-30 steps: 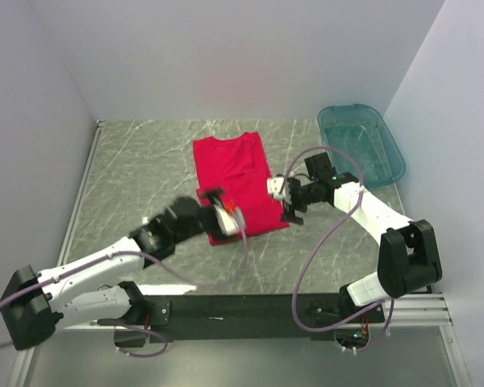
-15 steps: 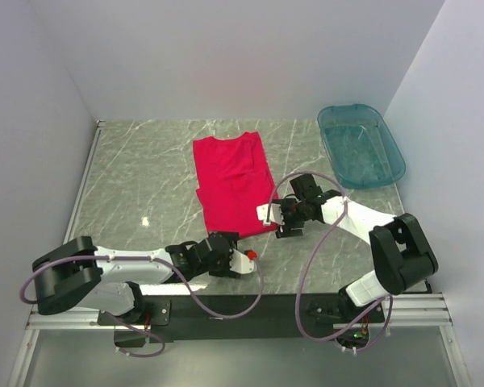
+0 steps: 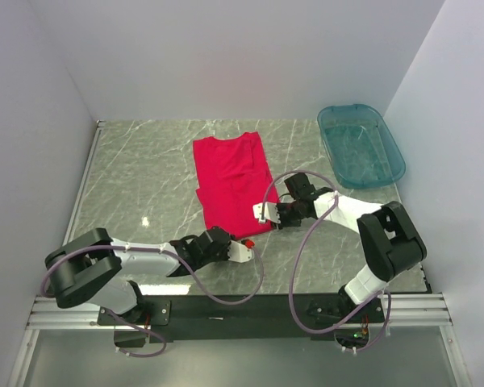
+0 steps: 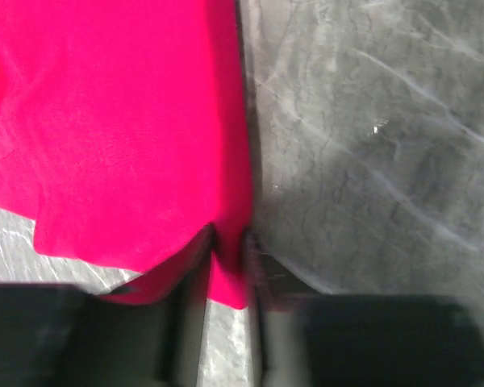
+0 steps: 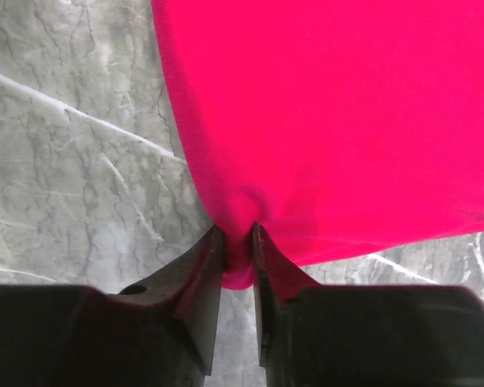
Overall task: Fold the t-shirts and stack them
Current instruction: Fold the tshirt
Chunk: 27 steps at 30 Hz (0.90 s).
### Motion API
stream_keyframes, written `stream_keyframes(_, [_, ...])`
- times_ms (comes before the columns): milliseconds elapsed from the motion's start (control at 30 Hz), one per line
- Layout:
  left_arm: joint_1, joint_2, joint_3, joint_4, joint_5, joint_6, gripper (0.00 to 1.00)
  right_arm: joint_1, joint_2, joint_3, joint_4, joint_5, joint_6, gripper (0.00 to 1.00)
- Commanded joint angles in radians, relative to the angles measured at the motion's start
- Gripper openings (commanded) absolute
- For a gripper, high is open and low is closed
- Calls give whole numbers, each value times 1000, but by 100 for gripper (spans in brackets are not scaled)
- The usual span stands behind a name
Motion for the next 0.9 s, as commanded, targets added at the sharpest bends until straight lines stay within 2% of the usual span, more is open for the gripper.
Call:
stream_keyframes(0, [5,29,2,48,-8,2,22,5,0,25,-8,-22,13,24])
stream_keyframes(33, [7,33,1,57,-11,1,15,2,-13,23,-17,-32,13,22])
stream_keyframes(67, [8,33,1,62,-19,1,4,-1,-22,17,-25,-39,13,20])
stream_keyframes(133, [10,17,1,60,-19,-7,1,-2,-42,5,-44,-44,9,0])
stream_keyframes(233, [9,-61,11,-13,32,-25,1,-10,-105,8,-146,-74,-2,0])
stream_keyframes(300, [2,-143,19,-117,125,-34,1,-10,-123,54,-354,-88,-94,0])
stream_keyframes(367, [-11,-190,34,-183,196,-59,1,-12,-163,78,-451,-119,-111,0])
stream_keyframes(400, [-27,-213,39,-276,225,-73,1,-13,-181,72,-534,-130,-150,0])
stream_keyframes(533, [-140,-293,94,-462,392,-181,1,-13,-324,15,-665,-206,-198,0])
stream_keyframes(667, [-168,-359,122,-497,365,-199,0,-19,-418,-17,-667,-243,-136,0])
stream_keyframes(767, [-105,-408,102,-365,296,-78,1,-39,-400,46,-578,-239,-15,0])
stream_keyframes(800, [-9,-401,111,-331,311,-30,1,-54,-380,75,-532,-230,66,0])
stream_keyframes(867, [114,-366,146,-274,401,-1,0,-70,-295,180,-496,-213,136,0])
